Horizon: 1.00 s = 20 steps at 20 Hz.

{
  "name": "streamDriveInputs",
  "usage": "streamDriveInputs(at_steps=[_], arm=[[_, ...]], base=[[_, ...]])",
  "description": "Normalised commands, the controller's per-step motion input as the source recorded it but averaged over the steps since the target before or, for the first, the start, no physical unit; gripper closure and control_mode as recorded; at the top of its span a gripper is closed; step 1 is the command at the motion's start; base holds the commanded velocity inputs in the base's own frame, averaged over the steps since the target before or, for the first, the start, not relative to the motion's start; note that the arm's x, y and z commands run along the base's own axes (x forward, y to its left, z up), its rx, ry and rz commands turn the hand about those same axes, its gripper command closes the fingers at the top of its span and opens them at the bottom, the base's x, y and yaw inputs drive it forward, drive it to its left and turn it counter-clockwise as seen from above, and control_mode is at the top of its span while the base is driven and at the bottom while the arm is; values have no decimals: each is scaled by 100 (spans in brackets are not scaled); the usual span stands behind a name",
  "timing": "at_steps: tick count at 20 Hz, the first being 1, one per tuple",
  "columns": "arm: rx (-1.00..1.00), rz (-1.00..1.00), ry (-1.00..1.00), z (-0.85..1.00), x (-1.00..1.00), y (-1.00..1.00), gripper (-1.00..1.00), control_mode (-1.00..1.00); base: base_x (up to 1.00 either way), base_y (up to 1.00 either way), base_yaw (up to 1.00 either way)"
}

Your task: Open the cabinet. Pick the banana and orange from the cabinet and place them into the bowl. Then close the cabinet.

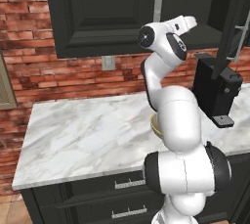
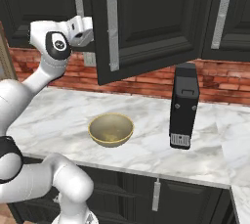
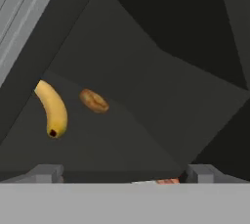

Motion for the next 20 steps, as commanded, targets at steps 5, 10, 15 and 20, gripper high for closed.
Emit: streamDriveInputs(at_steps=[5, 10, 15, 20], arm=[[0, -8, 2, -19, 10, -70, -100, -100], [1, -9, 0, -24, -1, -85, -100, -100], [3, -1, -1, -5, -4, -41, -100, -100], [1, 0, 0, 0, -3, -17, -100, -100]], base=[[0, 0, 0], [0, 0, 0], [0, 0, 0], [0, 0, 0]])
